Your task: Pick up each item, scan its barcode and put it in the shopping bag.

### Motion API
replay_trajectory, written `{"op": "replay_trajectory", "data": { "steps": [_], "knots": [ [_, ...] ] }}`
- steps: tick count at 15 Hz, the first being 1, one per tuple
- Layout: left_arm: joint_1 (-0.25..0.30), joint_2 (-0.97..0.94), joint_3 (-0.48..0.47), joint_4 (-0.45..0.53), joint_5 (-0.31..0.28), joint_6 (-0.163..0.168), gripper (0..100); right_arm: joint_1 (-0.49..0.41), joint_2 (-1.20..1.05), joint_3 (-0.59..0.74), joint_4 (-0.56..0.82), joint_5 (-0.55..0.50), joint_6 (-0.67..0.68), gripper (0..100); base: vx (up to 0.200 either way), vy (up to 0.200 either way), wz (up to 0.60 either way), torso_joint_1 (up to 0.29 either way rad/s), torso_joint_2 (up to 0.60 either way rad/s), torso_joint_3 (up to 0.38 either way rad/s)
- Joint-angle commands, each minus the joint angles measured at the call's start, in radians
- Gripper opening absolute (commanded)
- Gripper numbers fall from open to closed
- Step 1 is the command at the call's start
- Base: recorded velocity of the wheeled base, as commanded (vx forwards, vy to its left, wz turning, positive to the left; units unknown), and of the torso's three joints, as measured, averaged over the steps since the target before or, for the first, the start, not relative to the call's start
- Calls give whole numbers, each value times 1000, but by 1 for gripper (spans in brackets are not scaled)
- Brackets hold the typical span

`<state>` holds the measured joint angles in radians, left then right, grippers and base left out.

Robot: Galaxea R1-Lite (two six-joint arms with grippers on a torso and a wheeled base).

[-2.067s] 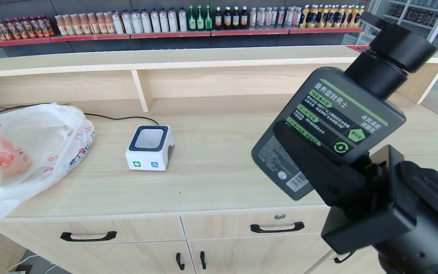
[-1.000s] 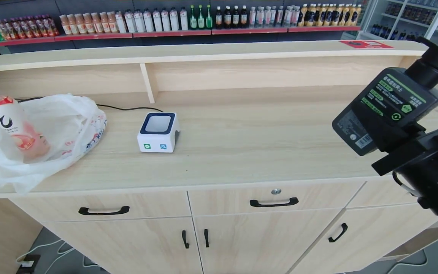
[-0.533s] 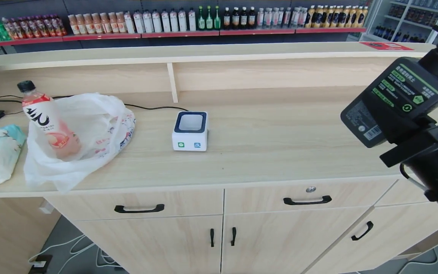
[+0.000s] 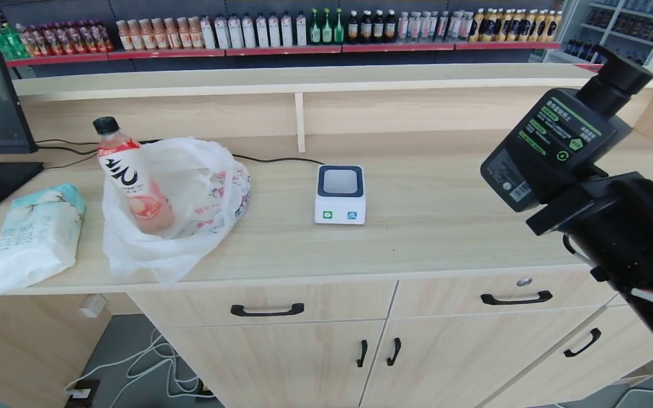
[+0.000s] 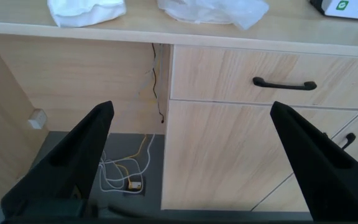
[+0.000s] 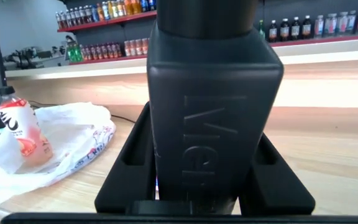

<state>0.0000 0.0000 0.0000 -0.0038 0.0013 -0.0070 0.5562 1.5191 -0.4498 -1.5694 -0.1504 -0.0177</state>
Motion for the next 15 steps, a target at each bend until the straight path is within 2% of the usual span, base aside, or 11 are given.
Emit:
{"op": "replay_trajectory", "data": {
  "steps": [1,5,8,11,15],
  "knots": [
    [0,0,0,-1,0,-1,100,-4,30,-6,-1,0,-1,0,0,200,0,2,2,2],
    [0,0,0,-1,0,2,100,-15,38,-15,-1,0,1,0,0,200,0,4,1,1],
    [0,0,0,1,0,1,100,-16,13,11,-1,0,1,0,0,0,0,0,0,0],
    [0,0,0,1,0,2,100,-16,-1,40,-1,20,-45,0,200,0,0,-1,4,1],
    [0,0,0,1,0,2,100,-32,59,-17,-1,86,-99,0,200,0,0,10,-3,-4]
  ]
}}
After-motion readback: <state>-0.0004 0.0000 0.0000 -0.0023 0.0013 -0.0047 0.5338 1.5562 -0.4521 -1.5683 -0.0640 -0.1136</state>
